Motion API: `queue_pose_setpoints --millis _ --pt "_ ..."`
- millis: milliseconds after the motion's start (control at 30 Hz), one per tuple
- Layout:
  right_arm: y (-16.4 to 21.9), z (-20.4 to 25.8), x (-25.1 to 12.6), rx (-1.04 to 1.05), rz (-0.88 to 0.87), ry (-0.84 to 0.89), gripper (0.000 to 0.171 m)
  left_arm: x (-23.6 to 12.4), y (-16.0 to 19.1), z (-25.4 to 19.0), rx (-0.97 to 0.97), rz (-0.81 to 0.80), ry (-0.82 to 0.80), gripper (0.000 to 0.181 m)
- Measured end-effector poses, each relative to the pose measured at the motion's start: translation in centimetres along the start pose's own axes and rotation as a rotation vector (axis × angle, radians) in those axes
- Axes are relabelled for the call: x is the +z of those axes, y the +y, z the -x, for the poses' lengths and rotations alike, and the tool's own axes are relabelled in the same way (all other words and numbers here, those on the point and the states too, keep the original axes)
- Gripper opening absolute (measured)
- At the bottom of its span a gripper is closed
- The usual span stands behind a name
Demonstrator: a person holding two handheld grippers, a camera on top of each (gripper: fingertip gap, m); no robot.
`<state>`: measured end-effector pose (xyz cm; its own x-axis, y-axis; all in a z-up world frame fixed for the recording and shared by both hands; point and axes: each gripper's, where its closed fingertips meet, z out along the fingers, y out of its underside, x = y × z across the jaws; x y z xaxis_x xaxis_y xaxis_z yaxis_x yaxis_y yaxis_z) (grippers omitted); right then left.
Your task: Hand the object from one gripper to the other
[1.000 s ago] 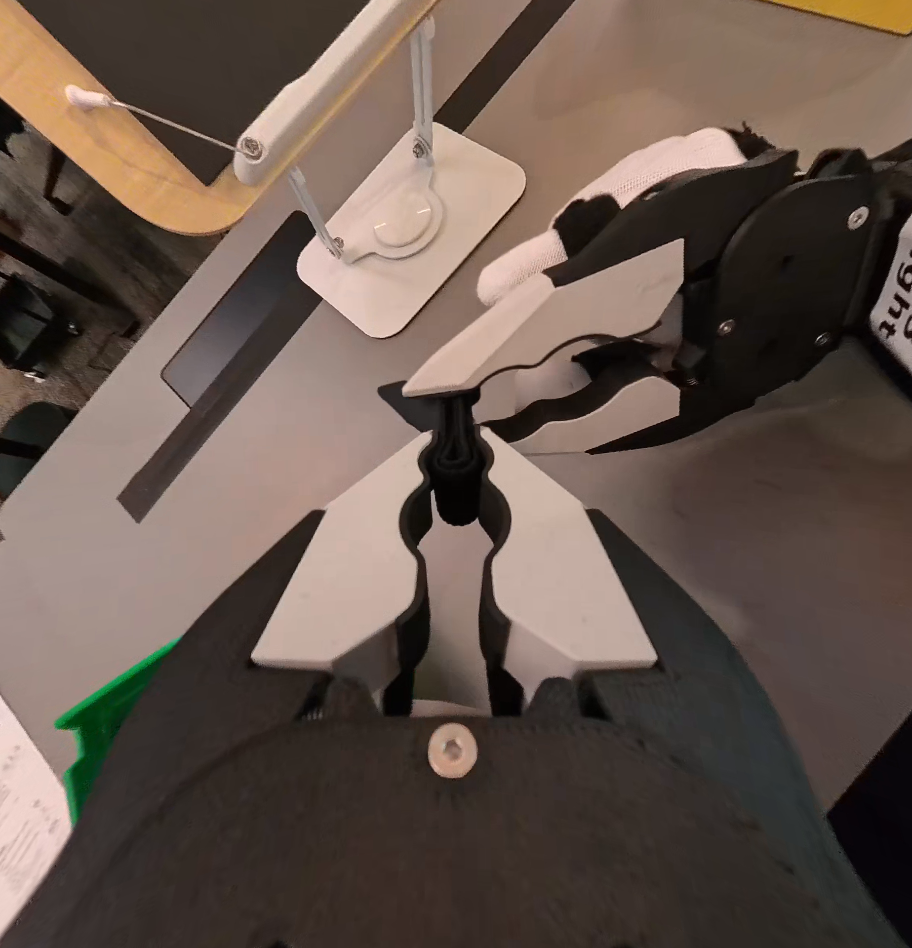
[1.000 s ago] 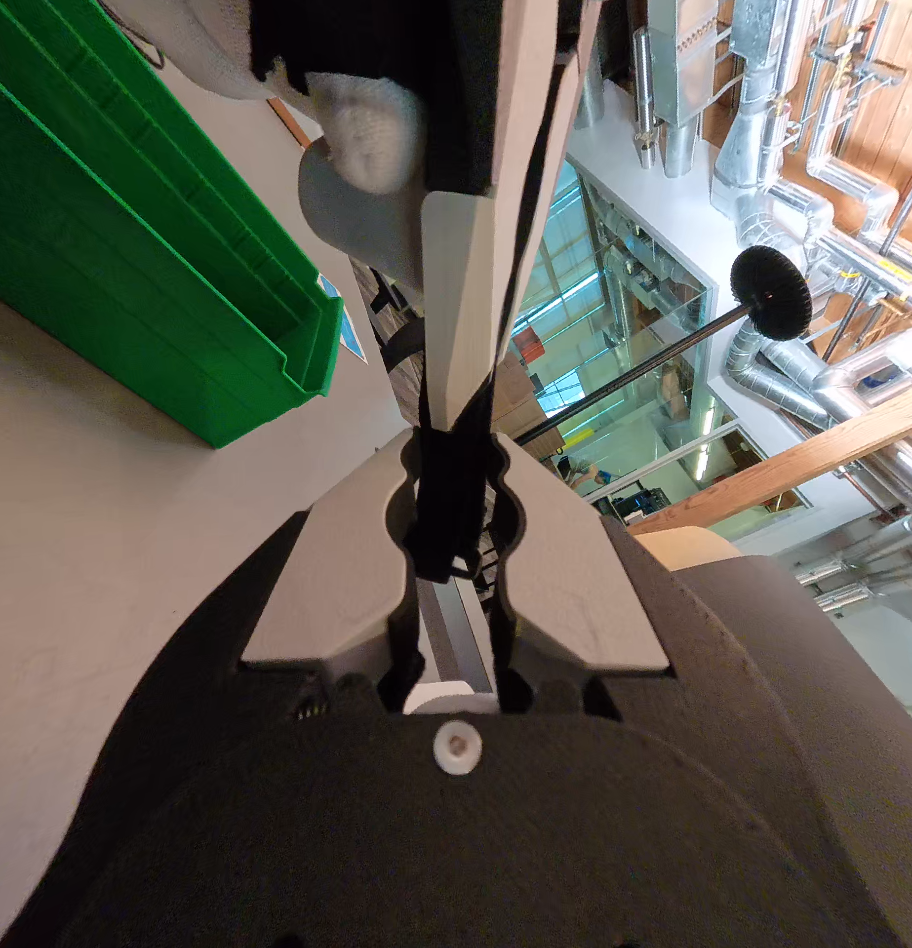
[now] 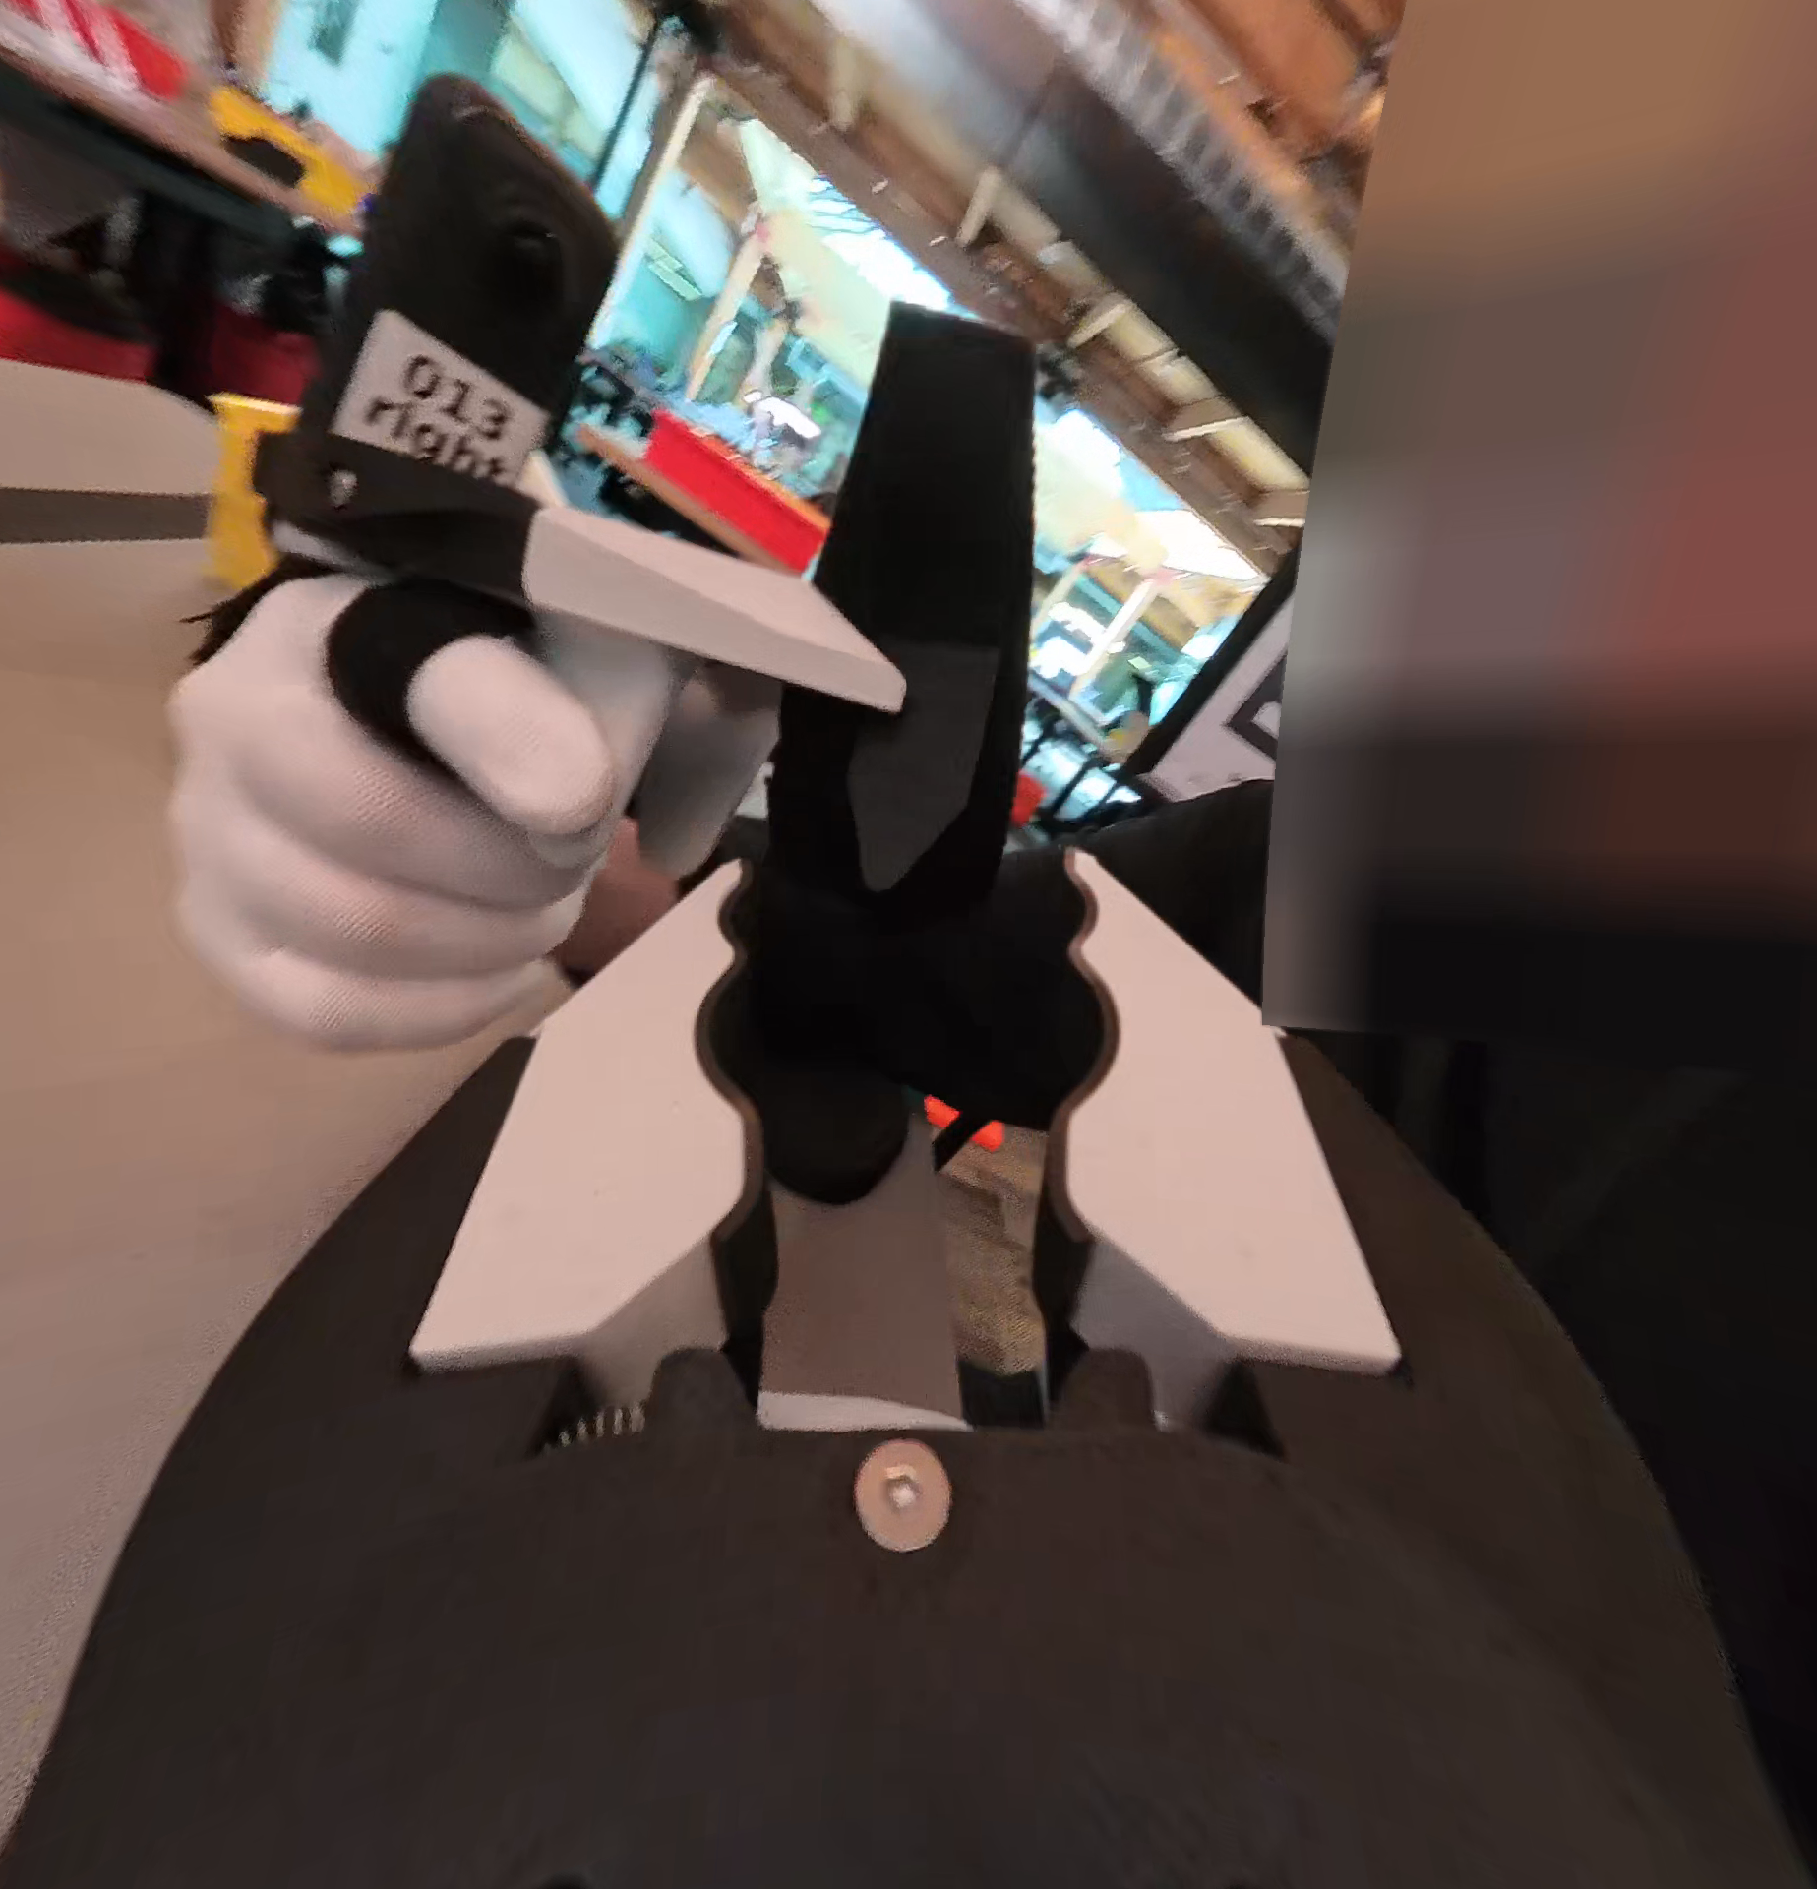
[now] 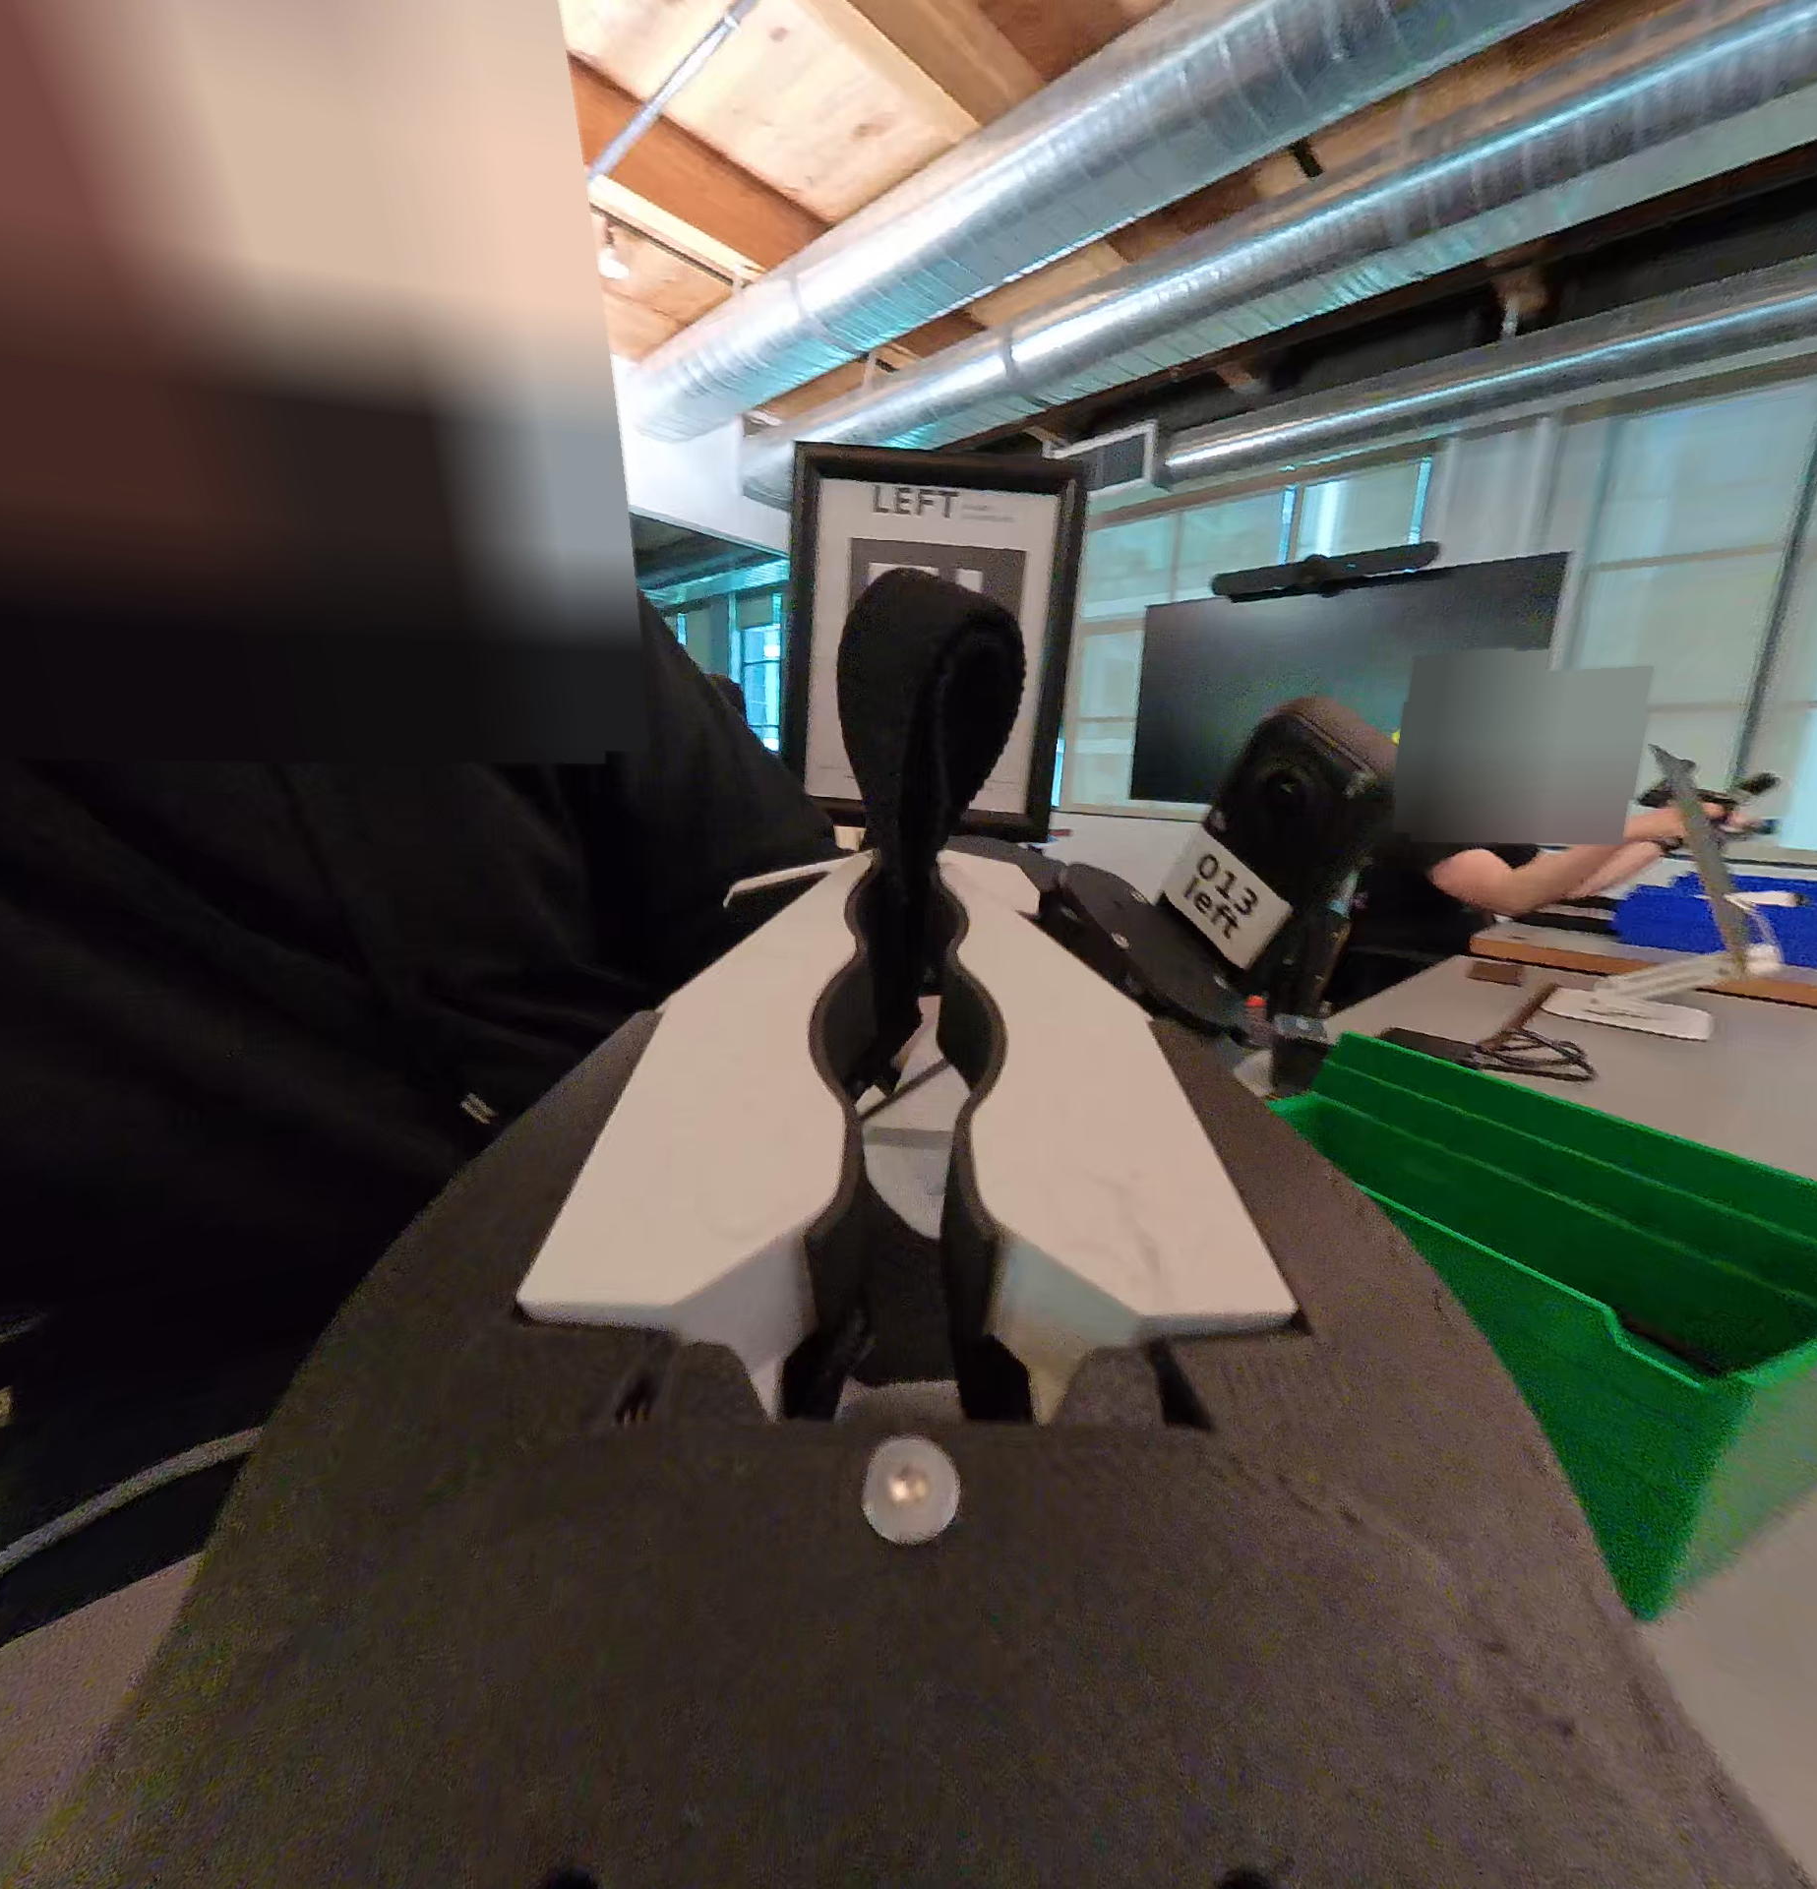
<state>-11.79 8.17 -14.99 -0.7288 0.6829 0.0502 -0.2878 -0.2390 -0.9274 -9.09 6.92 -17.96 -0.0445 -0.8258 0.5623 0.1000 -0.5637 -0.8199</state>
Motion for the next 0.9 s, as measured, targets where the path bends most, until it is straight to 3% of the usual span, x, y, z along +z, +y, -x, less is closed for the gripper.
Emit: queue_pose_setpoints --millis 233,500,600,733,900 --pt "-0.2 2.5 1.3 0.044 -0.017 -0.142 0.003 2.1 -0.1 -2.3 0.036 -0.073 0.176 0.041" --pt "0.4 2.6 1.8 0.061 0.005 -0.144 0.006 2.5 0.5 -2.1 0.092 -0.083 0.128 0.018" --pt "0.4 0.9 1.4 0.039 0.010 -0.042 0.020 2.0 0.0 -0.6 0.142 -0.069 -0.009 0.015" --pt "0.3 -3.2 -0.4 0.010 0.010 0.185 0.039 -0.5 -1.5 2.7 0.244 -0.036 -0.327 0.008" --pt "0.5 -6.7 -2.6 0.025 0.004 0.386 0.052 -6.6 -3.2 8.6 0.500 0.072 -0.918 0.004"
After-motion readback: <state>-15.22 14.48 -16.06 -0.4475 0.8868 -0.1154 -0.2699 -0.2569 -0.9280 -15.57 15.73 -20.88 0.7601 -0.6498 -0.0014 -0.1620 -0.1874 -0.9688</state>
